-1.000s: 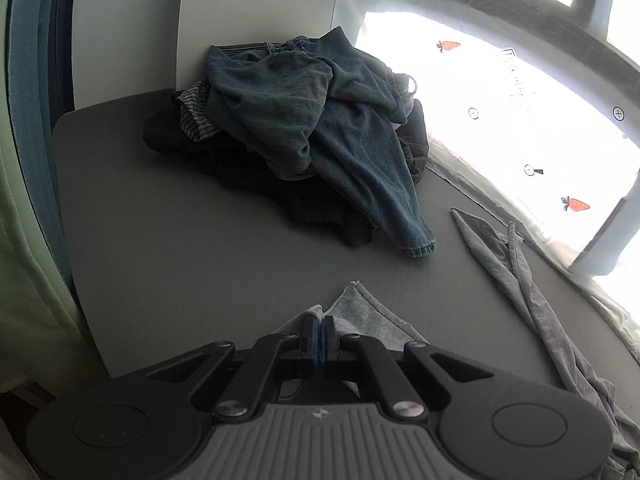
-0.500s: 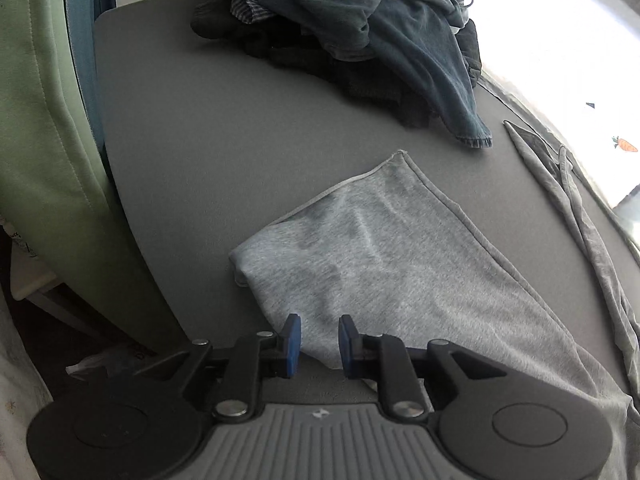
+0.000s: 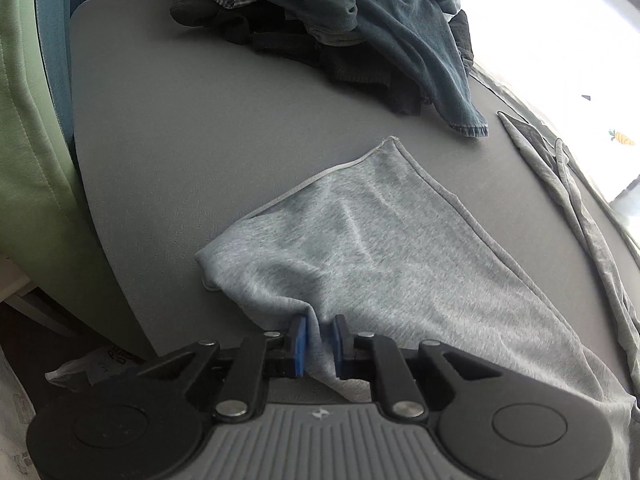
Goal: Fold clothes
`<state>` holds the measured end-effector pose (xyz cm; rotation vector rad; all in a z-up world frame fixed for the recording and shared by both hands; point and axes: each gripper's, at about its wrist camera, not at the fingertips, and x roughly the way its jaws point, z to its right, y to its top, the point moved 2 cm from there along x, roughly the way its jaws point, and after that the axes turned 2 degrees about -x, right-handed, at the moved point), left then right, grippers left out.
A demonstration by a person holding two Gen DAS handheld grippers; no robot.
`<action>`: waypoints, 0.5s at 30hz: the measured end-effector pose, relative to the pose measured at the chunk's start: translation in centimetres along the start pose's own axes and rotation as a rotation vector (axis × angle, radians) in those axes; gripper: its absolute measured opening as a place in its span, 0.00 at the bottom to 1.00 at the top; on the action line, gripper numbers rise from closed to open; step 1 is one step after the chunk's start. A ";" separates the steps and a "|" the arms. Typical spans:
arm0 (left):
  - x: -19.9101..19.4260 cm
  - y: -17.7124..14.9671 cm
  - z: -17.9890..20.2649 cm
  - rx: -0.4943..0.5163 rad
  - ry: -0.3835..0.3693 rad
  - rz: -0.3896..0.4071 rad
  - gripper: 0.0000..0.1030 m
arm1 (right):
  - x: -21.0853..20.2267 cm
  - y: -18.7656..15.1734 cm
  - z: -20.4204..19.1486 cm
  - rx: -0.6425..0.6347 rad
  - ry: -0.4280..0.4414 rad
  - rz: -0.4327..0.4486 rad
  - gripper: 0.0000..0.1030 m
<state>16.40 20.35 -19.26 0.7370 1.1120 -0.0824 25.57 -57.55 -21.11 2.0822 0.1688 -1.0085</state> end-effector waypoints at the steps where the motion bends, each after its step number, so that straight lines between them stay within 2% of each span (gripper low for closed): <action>1: 0.1 0.4 0.1 -0.008 -0.001 0.004 0.01 | -0.3 0.6 -0.2 0.014 0.018 0.017 0.04; 6: -2.4 3.5 1.1 -0.052 -0.041 0.098 0.00 | -2.3 3.9 -1.0 0.087 0.113 0.112 0.02; 9: -5.9 6.3 2.2 -0.059 -0.112 0.189 0.00 | -6.7 7.0 -2.2 0.103 0.202 0.240 0.02; 11: -8.4 7.8 2.9 -0.043 -0.152 0.245 0.00 | -9.5 8.6 -3.2 0.056 0.236 0.320 0.01; 13: -9.4 8.0 3.3 -0.004 -0.146 0.265 0.00 | -10.8 9.3 -3.9 -0.025 0.203 0.355 0.02; 15: -9.2 7.5 3.4 0.031 -0.119 0.247 0.00 | -10.4 8.9 -4.0 -0.108 0.119 0.350 0.02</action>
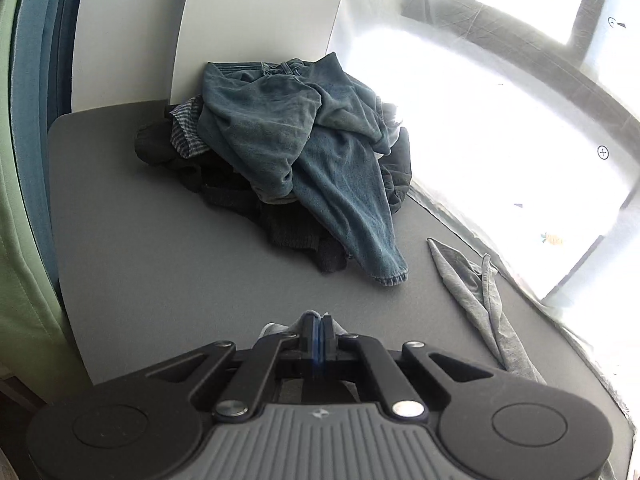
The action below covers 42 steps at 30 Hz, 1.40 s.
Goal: Fold clothes
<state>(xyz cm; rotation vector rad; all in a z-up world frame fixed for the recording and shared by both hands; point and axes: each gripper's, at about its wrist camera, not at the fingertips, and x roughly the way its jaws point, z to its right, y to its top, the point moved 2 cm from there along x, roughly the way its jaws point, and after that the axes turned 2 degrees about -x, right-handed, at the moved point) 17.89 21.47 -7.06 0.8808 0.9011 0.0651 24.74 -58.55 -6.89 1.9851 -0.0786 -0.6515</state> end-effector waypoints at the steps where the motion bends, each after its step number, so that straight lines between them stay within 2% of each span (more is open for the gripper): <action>1: 0.6 -0.9 -0.4 -0.001 0.017 -0.038 0.00 | 0.2 -0.6 0.3 -0.013 -0.031 -0.021 0.02; 5: 2.8 -4.9 -3.5 -0.035 0.094 -0.194 0.00 | 1.2 -4.0 2.6 -0.047 -0.168 -0.130 0.02; 8: 3.6 -7.2 -5.3 0.000 0.142 -0.287 0.00 | 1.9 -6.4 4.0 -0.073 -0.247 -0.217 0.02; 11: 3.8 -8.1 -6.0 0.076 0.196 -0.313 0.05 | 2.7 -8.4 4.1 -0.148 -0.350 -0.311 0.09; 12: 3.6 -8.0 -6.2 0.088 0.212 -0.302 0.05 | 2.7 -8.6 3.8 -0.187 -0.386 -0.314 0.22; 13: 3.5 -7.6 -6.4 0.082 0.217 -0.286 0.08 | 2.6 -8.7 3.4 -0.213 -0.406 -0.305 0.47; 14: 3.3 -7.2 -6.7 0.077 0.223 -0.270 0.15 | 2.5 -8.6 2.9 -0.226 -0.406 -0.285 0.59; 15: 3.2 -6.8 -6.8 0.063 0.220 -0.255 0.17 | 2.3 -8.6 2.5 -0.238 -0.406 -0.265 0.73; 17: 3.1 -5.3 -7.0 0.031 0.204 -0.209 0.24 | 2.3 -8.6 1.3 -0.245 -0.384 -0.246 0.76; 19: 3.6 -4.2 -6.8 0.032 0.181 -0.194 0.33 | 2.5 -8.6 0.1 -0.238 -0.347 -0.241 0.93; 22: 4.8 -3.3 -5.5 0.081 0.168 -0.190 0.39 | 3.3 -9.9 -2.1 -0.212 -0.252 -0.267 0.97; 27: 7.2 -3.0 -3.5 0.112 0.113 -0.216 0.52 | 3.7 -14.6 -6.7 -0.209 -0.146 -0.349 1.00; 33: 10.8 -2.9 -1.4 0.207 0.080 -0.246 0.56 | 3.5 -21.1 -11.8 -0.390 -0.075 -0.463 1.00; 35: 12.0 -2.6 -0.8 0.247 0.065 -0.245 0.57 | 3.0 -22.2 -12.5 -0.421 -0.089 -0.438 1.00; 38: 13.9 -2.2 0.1 0.335 0.040 -0.252 0.56 | 2.3 -22.6 -12.7 -0.381 -0.110 -0.410 1.00; 42: 16.3 -1.9 0.8 0.397 0.013 -0.273 0.57 | 2.0 -23.1 -12.8 -0.371 -0.125 -0.346 1.00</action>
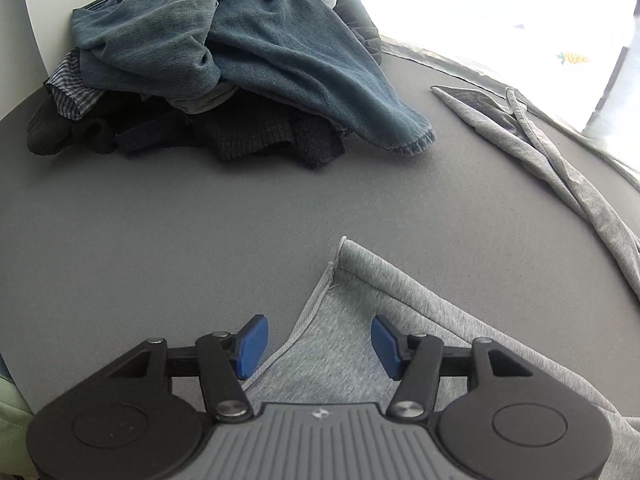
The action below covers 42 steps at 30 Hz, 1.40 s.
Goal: Fold clothes
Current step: 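Release the leg with the left tool and smooth the sweatpants flat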
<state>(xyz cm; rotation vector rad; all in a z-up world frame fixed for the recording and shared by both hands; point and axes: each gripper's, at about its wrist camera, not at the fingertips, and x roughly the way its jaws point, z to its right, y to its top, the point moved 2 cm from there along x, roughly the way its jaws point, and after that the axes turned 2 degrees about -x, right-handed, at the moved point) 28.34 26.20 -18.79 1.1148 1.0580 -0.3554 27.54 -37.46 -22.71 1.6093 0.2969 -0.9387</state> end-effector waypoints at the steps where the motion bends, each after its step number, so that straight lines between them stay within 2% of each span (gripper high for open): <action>1: 0.5 0.2 0.2 0.026 -0.001 0.004 0.61 | -0.1 -0.2 -0.1 0.008 -0.011 0.024 1.00; 2: 0.9 0.5 0.4 0.058 -0.004 0.010 0.66 | -0.1 -0.5 -0.2 0.017 -0.022 0.047 1.00; 6: 2.1 1.0 1.3 0.133 -0.045 0.011 0.70 | -0.2 -1.0 -0.6 0.026 -0.049 0.101 1.00; 12: 4.0 1.2 1.0 0.083 -0.066 -0.004 0.72 | -0.2 -1.1 -0.5 0.032 -0.044 0.104 1.00; 13: 4.1 1.2 0.8 0.073 -0.071 0.002 0.70 | -0.2 -1.1 -0.5 0.032 -0.044 0.105 1.00; 15: 3.9 1.0 1.0 0.102 -0.070 0.023 0.61 | -0.2 -1.1 -0.5 0.032 -0.044 0.105 1.00; 16: 3.7 1.0 1.1 0.116 -0.091 0.033 0.45 | -0.2 -1.1 -0.5 0.032 -0.044 0.105 1.00; 17: 3.5 0.9 1.3 0.129 -0.093 0.040 0.25 | -0.2 -1.1 -0.5 0.032 -0.043 0.105 1.00; 18: 3.3 0.9 1.5 0.149 -0.076 0.041 0.09 | -0.2 -1.1 -0.5 0.032 -0.043 0.105 1.00; 19: 3.2 0.9 1.7 0.176 -0.052 0.041 0.01 | -0.2 -1.1 -0.5 0.032 -0.043 0.105 1.00; 20: 3.1 1.0 1.8 0.190 -0.021 0.045 0.02 | -0.2 -1.1 -0.4 0.032 -0.043 0.105 1.00; 22: 2.7 1.4 1.2 0.154 0.046 0.055 0.02 | -0.1 -1.1 -0.4 0.032 -0.042 0.105 1.00; 27: 2.0 3.0 -3.2 -0.060 0.080 0.042 0.02 | -0.1 -1.1 -0.5 0.033 -0.041 0.105 1.00; 30: 3.1 2.6 -4.0 -0.057 0.081 0.007 0.02 | -0.1 -1.1 -0.4 0.034 -0.041 0.105 1.00; 32: 3.6 2.0 -3.6 0.010 0.147 0.021 0.03 | -0.2 -1.1 -0.4 0.035 -0.041 0.105 1.00; 34: 3.4 1.9 -3.6 0.006 0.155 0.009 0.06 | -0.2 -1.1 -0.4 0.035 -0.040 0.104 1.00; 36: 2.6 1.8 -3.9 -0.056 0.122 0.013 0.16 | -0.1 -1.1 -0.4 0.035 -0.039 0.101 1.00; 37: 2.0 1.6 -3.9 -0.086 0.105 0.018 0.27 | -0.1 -1.0 -0.4 0.034 -0.038 0.096 1.00; 38: 1.6 1.5 -3.8 -0.095 0.100 0.025 0.32 | -0.1 -0.9 -0.4 0.031 -0.035 0.086 1.00; 42: -0.3 0.2 -1.9 -0.079 0.068 0.031 0.39 | 0.0 -0.1 -0.2 0.018 -0.011 0.017 1.00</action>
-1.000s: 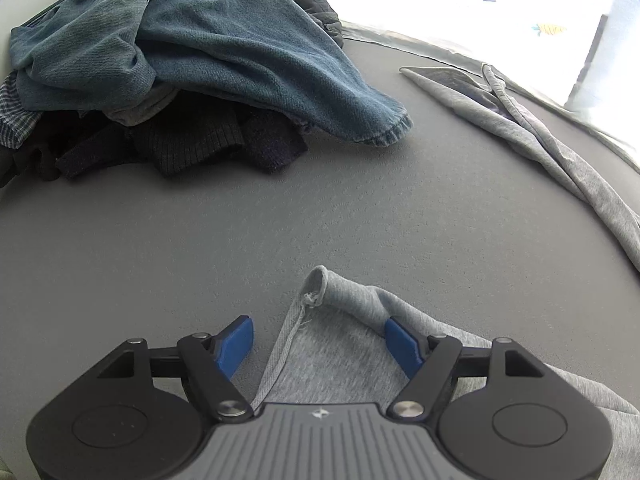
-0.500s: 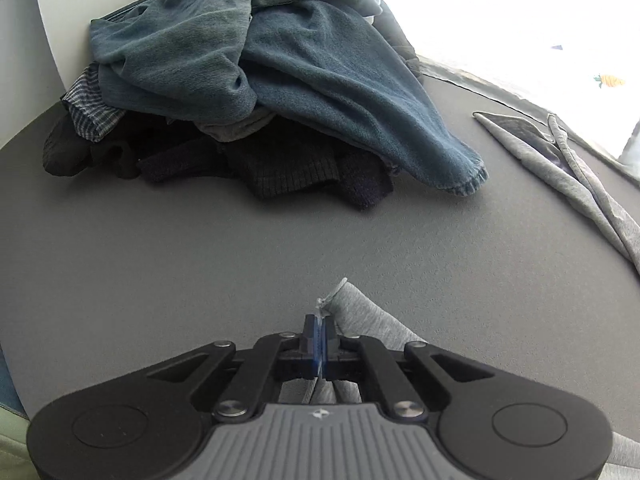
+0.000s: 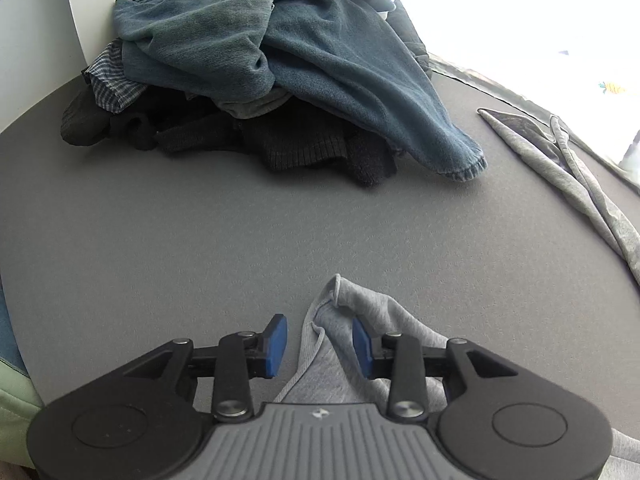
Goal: Fold clothes
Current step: 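Release the leg with the left tool and smooth the sweatpants flat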
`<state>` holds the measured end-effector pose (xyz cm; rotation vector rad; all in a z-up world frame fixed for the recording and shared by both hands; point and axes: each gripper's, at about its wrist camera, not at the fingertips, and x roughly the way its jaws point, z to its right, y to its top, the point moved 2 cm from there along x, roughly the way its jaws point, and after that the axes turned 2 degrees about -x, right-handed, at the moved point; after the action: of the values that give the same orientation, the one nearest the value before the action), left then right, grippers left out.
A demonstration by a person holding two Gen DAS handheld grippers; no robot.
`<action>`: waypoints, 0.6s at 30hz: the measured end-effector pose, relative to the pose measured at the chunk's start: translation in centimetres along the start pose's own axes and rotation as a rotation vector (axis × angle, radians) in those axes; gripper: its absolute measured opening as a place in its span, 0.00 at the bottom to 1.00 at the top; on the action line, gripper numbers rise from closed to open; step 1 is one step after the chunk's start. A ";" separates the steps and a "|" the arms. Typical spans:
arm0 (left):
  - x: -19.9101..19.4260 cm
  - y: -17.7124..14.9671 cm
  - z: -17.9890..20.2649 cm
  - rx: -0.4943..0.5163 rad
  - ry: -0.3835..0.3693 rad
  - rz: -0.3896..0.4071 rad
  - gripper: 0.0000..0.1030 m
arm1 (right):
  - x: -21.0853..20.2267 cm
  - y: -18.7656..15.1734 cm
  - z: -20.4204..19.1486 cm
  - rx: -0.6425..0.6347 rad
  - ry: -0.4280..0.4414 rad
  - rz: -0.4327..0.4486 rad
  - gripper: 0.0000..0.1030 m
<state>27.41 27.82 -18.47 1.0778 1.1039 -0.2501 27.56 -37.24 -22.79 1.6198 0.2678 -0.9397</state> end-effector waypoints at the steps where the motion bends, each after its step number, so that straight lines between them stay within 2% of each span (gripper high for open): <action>1: -0.5 -0.4 0.6 0.012 -0.015 0.001 0.42 | 0.1 0.3 0.1 -0.008 0.011 -0.027 1.00; 4: -1.8 -2.2 3.1 0.075 -0.054 -0.001 0.60 | 0.4 1.1 0.3 -0.045 0.052 -0.104 1.00; 8: -2.8 -4.6 6.3 0.159 -0.067 -0.028 0.71 | 0.4 1.3 0.6 -0.084 0.101 -0.136 1.00; 12: -2.8 -6.5 8.5 0.203 -0.086 -0.062 0.76 | -0.3 1.7 0.7 -0.128 0.169 -0.125 0.94; 18: -1.6 -7.8 9.7 0.184 -0.048 -0.139 0.78 | -1.6 4.5 0.5 -0.193 0.215 -0.004 0.93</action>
<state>27.44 15.59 -21.35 1.1530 1.1306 -0.4937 29.14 -38.50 -18.48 1.5420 0.4949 -0.7187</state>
